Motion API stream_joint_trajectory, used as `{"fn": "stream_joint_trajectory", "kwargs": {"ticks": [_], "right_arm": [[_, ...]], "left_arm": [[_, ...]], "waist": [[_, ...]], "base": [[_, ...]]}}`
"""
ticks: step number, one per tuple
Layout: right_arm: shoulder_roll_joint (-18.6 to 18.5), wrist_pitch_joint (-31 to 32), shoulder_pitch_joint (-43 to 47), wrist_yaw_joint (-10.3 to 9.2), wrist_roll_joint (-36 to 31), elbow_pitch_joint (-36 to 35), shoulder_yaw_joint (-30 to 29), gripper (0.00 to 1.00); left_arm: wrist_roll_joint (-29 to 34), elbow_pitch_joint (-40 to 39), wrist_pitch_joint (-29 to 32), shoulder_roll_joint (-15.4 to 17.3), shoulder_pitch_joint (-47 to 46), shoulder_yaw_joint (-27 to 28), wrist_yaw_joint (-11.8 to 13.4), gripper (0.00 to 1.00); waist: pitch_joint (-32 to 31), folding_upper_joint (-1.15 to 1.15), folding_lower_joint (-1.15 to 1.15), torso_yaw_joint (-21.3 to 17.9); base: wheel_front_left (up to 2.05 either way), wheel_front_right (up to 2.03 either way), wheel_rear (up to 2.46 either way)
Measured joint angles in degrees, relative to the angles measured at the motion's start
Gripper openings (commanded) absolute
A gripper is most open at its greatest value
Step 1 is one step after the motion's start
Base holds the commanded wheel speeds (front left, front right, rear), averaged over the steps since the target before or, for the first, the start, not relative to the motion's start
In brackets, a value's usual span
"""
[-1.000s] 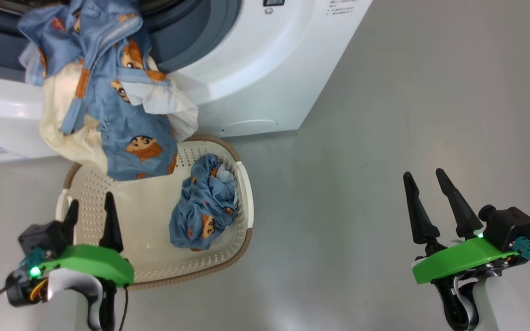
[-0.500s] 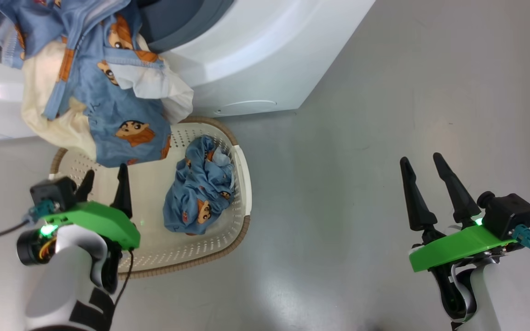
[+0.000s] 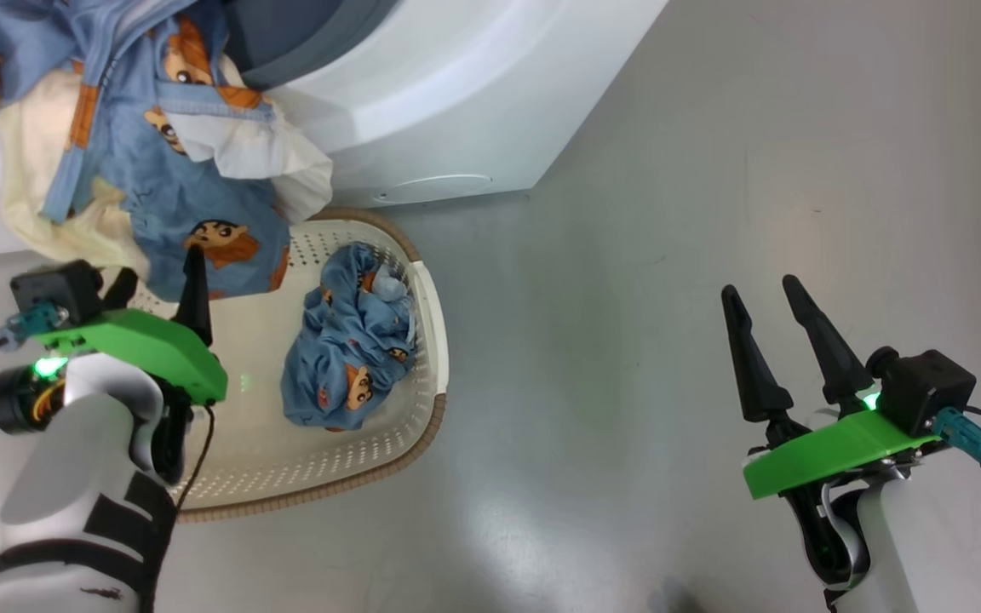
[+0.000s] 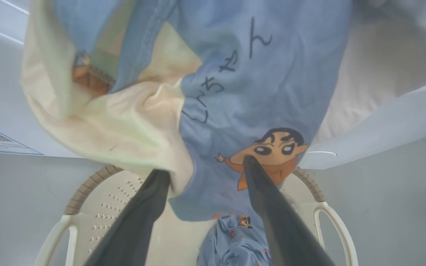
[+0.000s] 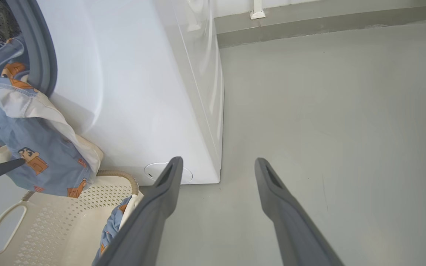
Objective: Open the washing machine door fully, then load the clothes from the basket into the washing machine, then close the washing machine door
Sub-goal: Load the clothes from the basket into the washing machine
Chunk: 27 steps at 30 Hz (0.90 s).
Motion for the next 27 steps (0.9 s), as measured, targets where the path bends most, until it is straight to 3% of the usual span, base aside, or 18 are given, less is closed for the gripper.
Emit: {"fn": "stream_joint_trajectory", "kwargs": {"ticks": [8, 27], "right_arm": [[0.01, 0.00, -0.39, 0.00, 0.00, -0.15, 0.82, 1.00], [0.59, 0.00, -1.68, 0.00, 0.01, -0.67, 1.46, 1.00]], "left_arm": [[-4.97, -1.01, 0.01, 1.78, -1.69, -6.27, 0.00, 1.00], [-10.78, -2.92, 0.00, 2.30, -7.83, -10.92, 0.00, 1.00]], "waist": [[0.77, 0.00, 0.00, -1.04], [2.46, 0.00, 0.00, -3.06]], "base": [[0.00, 0.00, 0.00], [0.00, 0.00, 0.00]]}}
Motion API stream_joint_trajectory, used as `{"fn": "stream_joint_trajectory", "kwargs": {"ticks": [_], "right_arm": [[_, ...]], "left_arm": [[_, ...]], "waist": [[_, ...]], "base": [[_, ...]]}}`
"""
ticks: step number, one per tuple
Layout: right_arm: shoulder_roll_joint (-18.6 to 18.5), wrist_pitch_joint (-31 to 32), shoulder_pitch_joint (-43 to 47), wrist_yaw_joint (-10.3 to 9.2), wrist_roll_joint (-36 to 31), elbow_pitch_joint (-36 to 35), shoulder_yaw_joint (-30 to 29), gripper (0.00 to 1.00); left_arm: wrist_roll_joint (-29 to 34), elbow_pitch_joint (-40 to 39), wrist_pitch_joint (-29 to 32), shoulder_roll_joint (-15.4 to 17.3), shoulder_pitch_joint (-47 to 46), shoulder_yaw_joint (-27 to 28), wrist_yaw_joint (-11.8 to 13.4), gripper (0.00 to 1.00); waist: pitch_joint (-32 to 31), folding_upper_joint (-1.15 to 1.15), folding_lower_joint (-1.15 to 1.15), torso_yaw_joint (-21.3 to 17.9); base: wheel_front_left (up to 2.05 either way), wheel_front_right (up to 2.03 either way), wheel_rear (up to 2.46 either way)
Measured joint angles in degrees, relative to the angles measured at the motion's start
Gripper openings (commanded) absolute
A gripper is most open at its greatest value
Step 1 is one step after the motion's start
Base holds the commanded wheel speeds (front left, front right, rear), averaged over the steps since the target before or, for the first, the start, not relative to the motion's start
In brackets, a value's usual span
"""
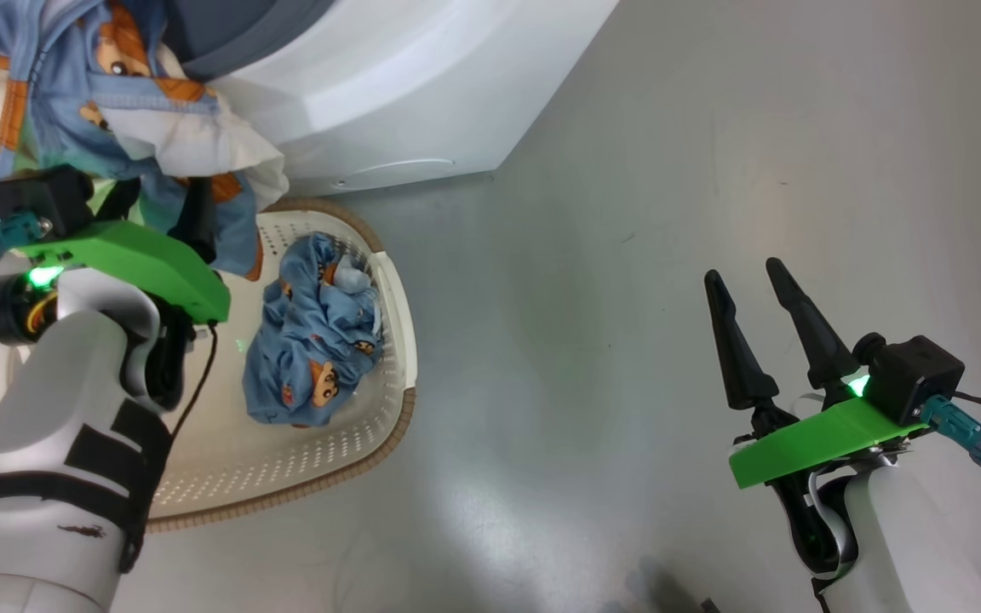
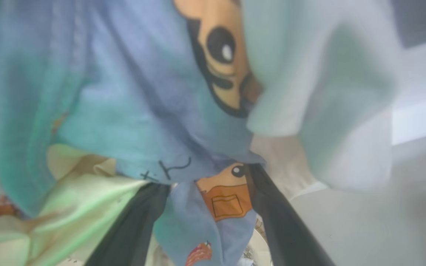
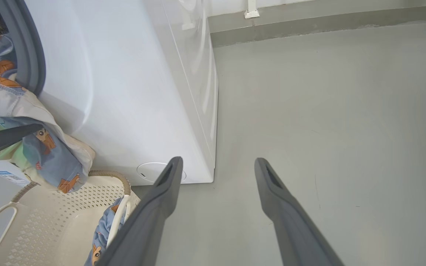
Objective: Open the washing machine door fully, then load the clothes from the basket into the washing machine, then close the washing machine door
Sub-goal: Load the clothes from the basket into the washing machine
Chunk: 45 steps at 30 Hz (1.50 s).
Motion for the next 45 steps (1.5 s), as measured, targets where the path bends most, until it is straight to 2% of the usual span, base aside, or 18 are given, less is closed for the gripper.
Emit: {"fn": "stream_joint_trajectory", "kwargs": {"ticks": [2, 3, 4, 5, 17, 22, 34, 40, 45], "right_arm": [[0.08, 0.00, 0.00, 0.00, 0.01, 0.00, 0.04, 1.00], [0.11, 0.00, 0.00, 0.00, 0.01, -0.01, 0.04, 1.00], [0.16, 0.00, 0.00, 0.00, 0.01, -0.03, 0.07, 1.00], [0.23, 0.00, 0.00, 0.00, 0.01, -0.04, 0.09, 1.00], [0.70, 0.00, 0.00, 0.00, 0.01, -0.42, -0.66, 1.00], [0.83, 0.00, -0.01, 0.00, 0.01, -0.48, -1.07, 1.00], [0.89, 0.00, 0.05, 0.00, 0.01, -0.44, -1.57, 1.00], [0.92, 0.00, 0.36, 0.00, 0.01, -0.41, -1.63, 1.00], [1.01, 0.00, 0.63, 0.00, 0.09, -0.29, -1.59, 1.00]], "left_arm": [[0.00, 0.48, 0.01, 0.23, -0.35, -0.18, 0.00, 1.00], [-0.03, 0.82, 0.01, 0.34, -0.52, -0.30, 0.00, 0.68], [-0.16, 1.05, 0.00, 0.47, -0.68, -0.33, 0.00, 0.30], [-0.38, 1.22, 0.01, 0.59, -0.80, -0.34, 0.00, 0.00], [-0.89, -0.77, 0.01, 0.63, -0.96, 1.92, 0.00, 0.00], [-0.60, -5.33, 0.01, 0.34, 1.18, 5.68, 0.00, 0.00], [5.14, -19.11, 0.00, -2.25, 9.00, 13.90, 0.00, 0.00], [8.72, -25.49, 0.00, -3.12, 11.02, 16.52, 0.00, 0.00], [10.55, -27.19, 0.00, -2.90, 10.79, 16.72, 0.00, 0.00]], "waist": [[0.03, 0.00, 0.00, -0.28], [0.02, 0.00, 0.00, -0.41], [0.01, 0.00, 0.00, -0.53], [0.00, 0.00, 0.00, -0.65], [0.04, 0.00, 0.00, 0.28], [-0.30, 0.00, 0.00, 1.16], [-2.81, 0.00, 0.00, 2.64], [-4.02, 0.00, 0.00, 2.96], [-4.70, 0.00, 0.00, 3.00]], "base": [[0.00, 0.00, 0.00], [0.00, 0.00, 0.00], [0.00, 0.00, 0.00], [0.00, 0.00, 0.00], [0.00, 0.00, 0.00], [0.00, 0.00, 0.00], [0.00, 0.00, 0.00], [0.00, 0.00, 0.00], [0.00, 0.00, 0.00]]}}
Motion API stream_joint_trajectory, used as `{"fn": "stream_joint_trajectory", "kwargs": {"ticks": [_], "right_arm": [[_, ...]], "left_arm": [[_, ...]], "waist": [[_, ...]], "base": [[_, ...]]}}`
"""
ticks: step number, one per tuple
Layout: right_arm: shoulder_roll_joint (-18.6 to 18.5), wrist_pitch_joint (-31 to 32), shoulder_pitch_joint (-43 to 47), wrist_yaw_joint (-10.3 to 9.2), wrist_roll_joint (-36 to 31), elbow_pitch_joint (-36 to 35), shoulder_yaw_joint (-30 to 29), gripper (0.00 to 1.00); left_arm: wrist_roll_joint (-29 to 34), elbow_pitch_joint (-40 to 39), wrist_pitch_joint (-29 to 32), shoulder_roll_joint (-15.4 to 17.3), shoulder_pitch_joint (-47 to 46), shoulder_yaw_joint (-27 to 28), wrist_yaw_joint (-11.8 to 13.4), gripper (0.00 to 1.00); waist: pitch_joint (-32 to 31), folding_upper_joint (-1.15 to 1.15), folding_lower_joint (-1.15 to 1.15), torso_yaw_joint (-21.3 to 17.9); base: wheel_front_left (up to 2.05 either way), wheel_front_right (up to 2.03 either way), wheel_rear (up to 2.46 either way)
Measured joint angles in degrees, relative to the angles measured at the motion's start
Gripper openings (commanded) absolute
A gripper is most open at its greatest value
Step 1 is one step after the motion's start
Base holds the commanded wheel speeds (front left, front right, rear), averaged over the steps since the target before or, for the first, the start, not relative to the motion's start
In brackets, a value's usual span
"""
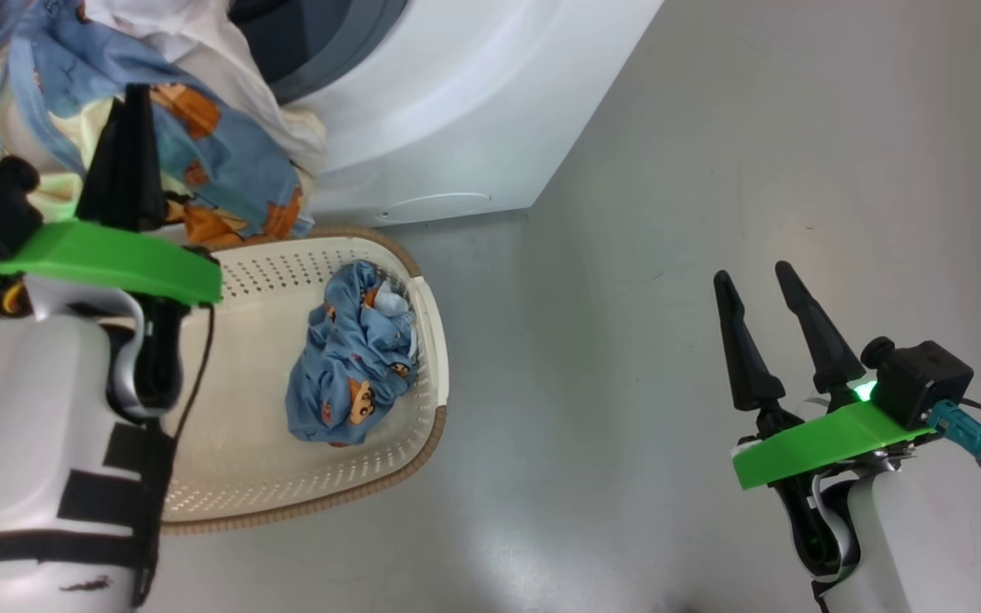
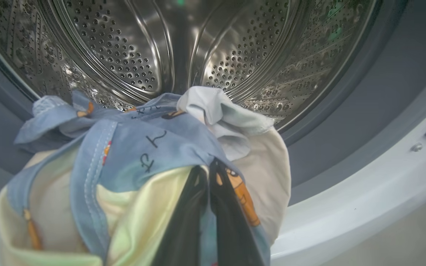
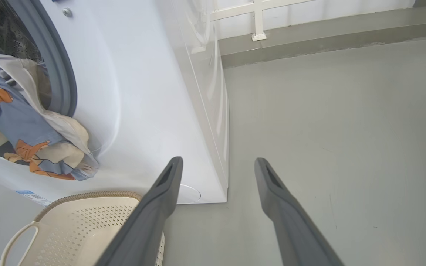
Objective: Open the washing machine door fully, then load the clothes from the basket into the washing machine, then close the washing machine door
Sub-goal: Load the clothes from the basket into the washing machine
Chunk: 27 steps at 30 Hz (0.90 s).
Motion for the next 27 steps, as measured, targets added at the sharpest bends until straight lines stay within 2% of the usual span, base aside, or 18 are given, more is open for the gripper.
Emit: {"fn": "stream_joint_trajectory", "kwargs": {"ticks": [9, 17, 27], "right_arm": [[0.27, 0.00, 0.05, 0.00, 0.38, 0.23, 0.75, 1.00], [0.51, 0.00, 0.04, 0.00, 0.47, 0.22, 0.67, 1.00], [0.65, 0.00, -0.01, 0.00, 2.12, 0.23, 1.49, 1.00]], "left_arm": [[0.26, 9.81, -0.01, 2.68, -8.31, -1.08, 0.00, 0.00], [0.89, 20.13, -0.01, 3.25, -16.78, -2.91, 0.00, 0.00], [5.46, 30.61, -0.01, 3.79, -27.32, -5.01, 0.00, 0.00]], "waist": [[-0.11, 0.00, 0.00, -1.19], [0.69, 0.00, 0.00, -1.89], [1.25, 0.00, 0.00, -3.30]], "base": [[0.00, 0.00, 0.00], [0.00, 0.00, 0.00], [0.00, 0.00, 0.00]]}}
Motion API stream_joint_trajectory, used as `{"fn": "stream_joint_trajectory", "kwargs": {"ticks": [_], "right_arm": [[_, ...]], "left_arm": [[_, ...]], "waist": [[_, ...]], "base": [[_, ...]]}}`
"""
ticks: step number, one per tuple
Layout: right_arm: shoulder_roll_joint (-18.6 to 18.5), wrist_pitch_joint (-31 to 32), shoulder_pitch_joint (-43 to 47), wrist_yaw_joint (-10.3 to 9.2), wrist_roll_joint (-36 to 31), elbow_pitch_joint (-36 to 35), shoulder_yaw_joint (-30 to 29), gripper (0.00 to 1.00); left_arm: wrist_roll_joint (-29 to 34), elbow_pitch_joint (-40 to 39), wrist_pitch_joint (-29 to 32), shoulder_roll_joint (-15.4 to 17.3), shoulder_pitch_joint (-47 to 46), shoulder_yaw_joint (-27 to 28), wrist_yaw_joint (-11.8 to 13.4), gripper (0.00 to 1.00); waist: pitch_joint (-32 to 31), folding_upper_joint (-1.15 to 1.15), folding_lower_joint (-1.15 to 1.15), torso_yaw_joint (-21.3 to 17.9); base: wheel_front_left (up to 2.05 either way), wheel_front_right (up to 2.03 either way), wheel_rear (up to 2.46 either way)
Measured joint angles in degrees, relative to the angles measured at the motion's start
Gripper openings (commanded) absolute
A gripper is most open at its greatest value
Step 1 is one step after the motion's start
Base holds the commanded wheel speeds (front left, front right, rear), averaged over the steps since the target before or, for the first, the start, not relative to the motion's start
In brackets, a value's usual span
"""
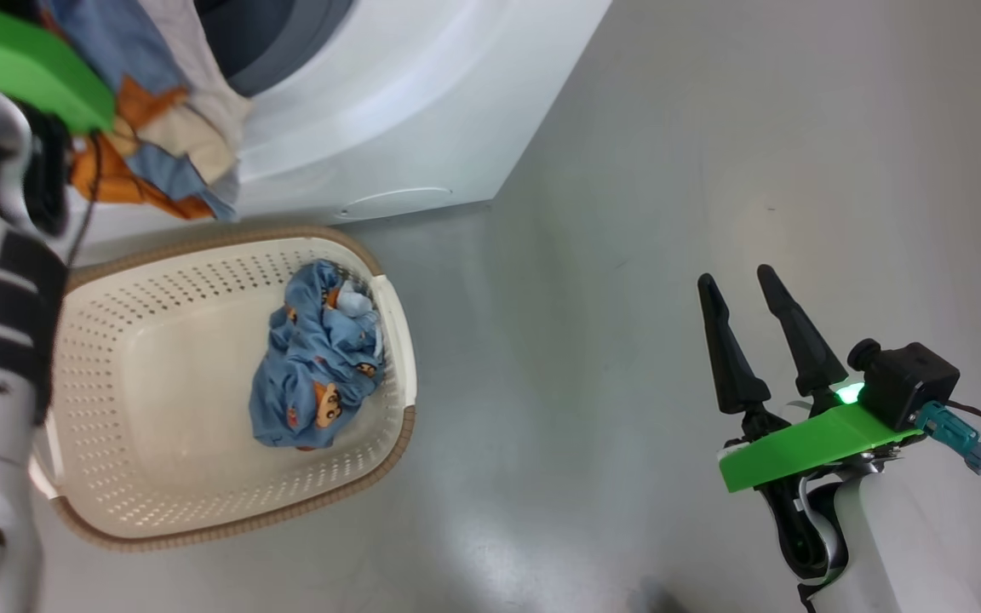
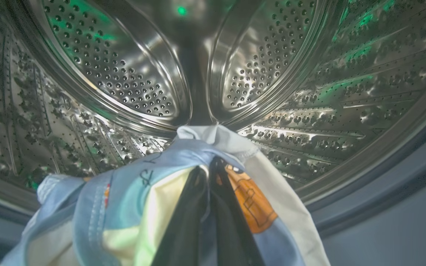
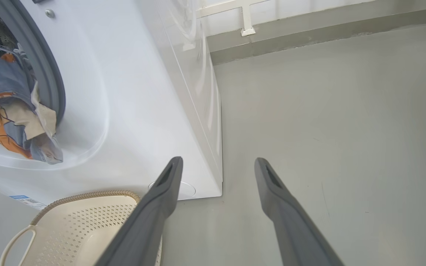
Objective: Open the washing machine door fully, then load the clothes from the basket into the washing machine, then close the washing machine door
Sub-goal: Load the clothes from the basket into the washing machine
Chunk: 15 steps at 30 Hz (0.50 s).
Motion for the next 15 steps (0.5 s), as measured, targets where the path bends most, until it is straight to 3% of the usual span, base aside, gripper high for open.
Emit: {"fn": "stream_joint_trajectory", "kwargs": {"ticks": [5, 15], "right_arm": [[0.01, 0.00, -0.21, 0.00, 0.96, 0.00, 0.64, 1.00], [0.07, 0.00, -0.66, 0.00, 1.87, -0.15, 0.94, 1.00]], "left_arm": [[2.99, -0.64, 0.01, 0.92, -4.31, 0.41, 0.64, 0.00], [9.48, -13.96, -0.05, 2.16, -5.37, 6.91, 3.50, 0.00]], "waist": [[0.53, 0.00, 0.00, -1.01], [2.46, 0.00, 0.00, -2.52]], "base": [[0.00, 0.00, 0.00], [0.00, 0.00, 0.00]]}}
